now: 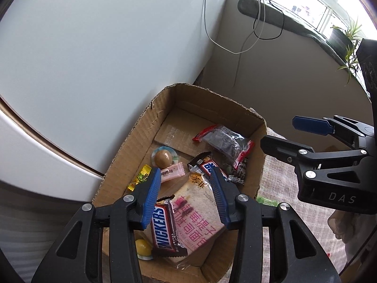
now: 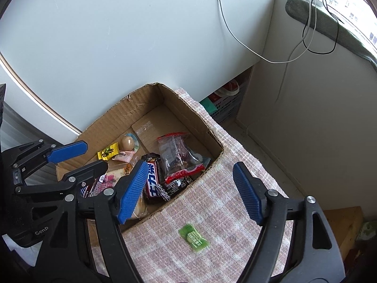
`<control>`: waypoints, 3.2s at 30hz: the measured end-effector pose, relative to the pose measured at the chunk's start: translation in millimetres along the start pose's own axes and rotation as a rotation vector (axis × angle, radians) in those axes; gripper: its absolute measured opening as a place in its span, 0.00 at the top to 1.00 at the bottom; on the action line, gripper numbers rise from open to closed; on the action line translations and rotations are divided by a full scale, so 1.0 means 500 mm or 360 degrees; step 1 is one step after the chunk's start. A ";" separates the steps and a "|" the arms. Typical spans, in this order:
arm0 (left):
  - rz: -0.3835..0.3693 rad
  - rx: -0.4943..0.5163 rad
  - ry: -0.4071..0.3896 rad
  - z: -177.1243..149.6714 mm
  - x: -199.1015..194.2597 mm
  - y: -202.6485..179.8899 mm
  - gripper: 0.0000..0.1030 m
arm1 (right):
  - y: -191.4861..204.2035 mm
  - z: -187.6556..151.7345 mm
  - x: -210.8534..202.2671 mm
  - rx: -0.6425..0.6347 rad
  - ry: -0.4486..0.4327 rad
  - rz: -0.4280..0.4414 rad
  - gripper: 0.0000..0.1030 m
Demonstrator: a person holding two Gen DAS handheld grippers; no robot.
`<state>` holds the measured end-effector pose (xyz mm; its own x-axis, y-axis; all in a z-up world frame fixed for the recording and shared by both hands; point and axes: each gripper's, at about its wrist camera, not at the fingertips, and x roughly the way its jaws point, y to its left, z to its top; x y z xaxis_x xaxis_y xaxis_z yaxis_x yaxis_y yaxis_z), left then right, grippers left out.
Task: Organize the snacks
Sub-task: 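Move both open grippers back over the green candy and red-wrapped candy, then grasp the green-wrapped candy with the left gripper while the right grasps the red-wrapped candy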
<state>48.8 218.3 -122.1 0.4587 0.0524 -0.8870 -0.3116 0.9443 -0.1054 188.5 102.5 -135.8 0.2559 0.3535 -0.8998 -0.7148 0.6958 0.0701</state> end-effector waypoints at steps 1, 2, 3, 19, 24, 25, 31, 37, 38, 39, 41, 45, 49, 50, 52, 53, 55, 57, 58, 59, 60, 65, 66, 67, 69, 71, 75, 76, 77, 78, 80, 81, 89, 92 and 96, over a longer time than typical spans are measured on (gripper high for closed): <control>-0.0006 0.0002 0.0000 0.000 -0.003 -0.003 0.59 | -0.005 -0.006 -0.009 0.0004 -0.0003 -0.0004 0.24; -0.0013 0.0007 -0.0001 -0.001 -0.006 -0.008 0.59 | -0.012 -0.012 -0.019 0.0009 -0.0006 -0.0007 0.24; -0.0019 0.0012 -0.0002 -0.002 -0.009 -0.012 0.59 | -0.018 -0.021 -0.028 0.0019 -0.0010 -0.0013 0.23; -0.0220 0.0160 0.0071 -0.055 -0.028 -0.137 0.59 | -0.171 -0.253 -0.186 0.0408 -0.0016 -0.0111 0.17; -0.0264 0.0230 0.0130 -0.084 -0.016 -0.184 0.59 | -0.208 -0.358 -0.220 0.0558 0.0033 -0.0149 0.17; -0.0271 0.0241 0.0140 -0.090 -0.015 -0.191 0.59 | -0.214 -0.380 -0.227 0.0588 0.0042 -0.0159 0.17; -0.0300 0.0286 0.0200 -0.117 -0.001 -0.220 0.59 | -0.238 -0.504 -0.251 0.0766 0.0116 -0.0197 0.17; -0.0311 0.0312 0.0246 -0.135 0.016 -0.245 0.59 | -0.234 -0.618 -0.261 0.0992 0.0191 -0.0171 0.17; -0.0319 0.0309 0.0257 -0.138 0.019 -0.246 0.59 | -0.229 -0.635 -0.261 0.1022 0.0208 -0.0166 0.17; -0.0323 0.0307 0.0267 -0.141 0.022 -0.246 0.59 | -0.225 -0.650 -0.262 0.1052 0.0222 -0.0157 0.17; -0.0328 0.0306 0.0281 -0.148 0.027 -0.249 0.59 | -0.216 -0.684 -0.262 0.1113 0.0246 -0.0151 0.17; -0.0347 0.0298 0.0310 -0.161 0.033 -0.256 0.59 | -0.205 -0.742 -0.250 0.1250 0.0302 -0.0070 0.18; -0.0356 0.0326 0.0335 -0.174 0.039 -0.267 0.59 | -0.202 -0.765 -0.229 0.1377 0.0316 0.0055 0.21; -0.0357 0.0330 0.0339 -0.175 0.040 -0.268 0.59 | -0.205 -0.766 -0.223 0.1407 0.0312 0.0082 0.22; -0.0357 0.0333 0.0349 -0.178 0.042 -0.271 0.59 | -0.209 -0.765 -0.213 0.1455 0.0307 0.0100 0.22; -0.0355 0.0332 0.0350 -0.178 0.043 -0.272 0.59 | -0.211 -0.765 -0.207 0.1475 0.0307 0.0110 0.23; -0.0354 0.0326 0.0349 -0.178 0.042 -0.270 0.59 | -0.214 -0.758 -0.193 0.1511 0.0317 0.0136 0.23; -0.0352 0.0315 0.0346 -0.180 0.042 -0.267 0.59 | -0.214 -0.754 -0.179 0.1542 0.0322 0.0161 0.26; -0.0353 0.0309 0.0348 -0.181 0.042 -0.265 0.59 | -0.216 -0.750 -0.172 0.1550 0.0325 0.0167 0.28; -0.0354 0.0303 0.0351 -0.182 0.043 -0.262 0.59 | -0.216 -0.749 -0.167 0.1558 0.0324 0.0159 0.28; -0.0356 0.0293 0.0359 -0.183 0.044 -0.258 0.59 | -0.217 -0.746 -0.163 0.1558 0.0321 0.0148 0.28; -0.0357 0.0271 0.0371 -0.183 0.052 -0.250 0.59 | -0.224 -0.717 -0.142 0.1491 0.0313 0.0054 0.37; -0.0358 0.0260 0.0374 -0.181 0.054 -0.250 0.59 | -0.224 -0.710 -0.140 0.1464 0.0312 0.0030 0.38; -0.0360 0.0247 0.0375 -0.178 0.055 -0.246 0.59 | -0.224 -0.703 -0.138 0.1437 0.0313 0.0011 0.38; -0.0368 0.0202 0.0383 -0.172 0.062 -0.243 0.59 | -0.224 -0.690 -0.133 0.1385 0.0310 -0.0022 0.39; -0.0381 0.0149 0.0384 -0.163 0.070 -0.242 0.59 | -0.232 -0.681 -0.126 0.1342 0.0302 -0.0046 0.40; -0.0372 0.0091 0.0372 -0.146 0.088 -0.247 0.59 | -0.240 -0.651 -0.115 0.1227 0.0280 -0.0102 0.41; -0.0362 0.0080 0.0371 -0.142 0.092 -0.248 0.59 | -0.242 -0.644 -0.113 0.1202 0.0281 -0.0117 0.41; -0.0355 0.0068 0.0370 -0.139 0.097 -0.248 0.59 | -0.244 -0.639 -0.111 0.1191 0.0281 -0.0124 0.41; -0.0349 0.0059 0.0376 -0.137 0.103 -0.247 0.59 | -0.247 -0.635 -0.112 0.1190 0.0277 -0.0128 0.41; -0.0335 0.0035 0.0383 -0.133 0.112 -0.244 0.59 | -0.248 -0.634 -0.122 0.1206 0.0266 -0.0149 0.41; -0.0334 0.0017 0.0384 -0.132 0.115 -0.242 0.59 | -0.247 -0.636 -0.131 0.1216 0.0261 -0.0154 0.41; -0.0336 -0.0054 0.0402 -0.118 0.148 -0.234 0.59 | -0.218 -0.683 -0.172 0.1371 0.0252 -0.0040 0.36; -0.0318 -0.0065 0.0408 -0.113 0.160 -0.234 0.59 | -0.222 -0.684 -0.156 0.1443 0.0257 0.0040 0.36; -0.0300 -0.0041 0.0394 -0.105 0.172 -0.241 0.59 | -0.239 -0.675 -0.141 0.1544 0.0229 0.0093 0.36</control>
<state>82.4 92.1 -209.4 0.2951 -0.2067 -0.9329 -0.2624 0.9212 -0.2871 36.2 -216.8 -226.2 0.1094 0.3692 -0.9229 0.1371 0.9140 0.3819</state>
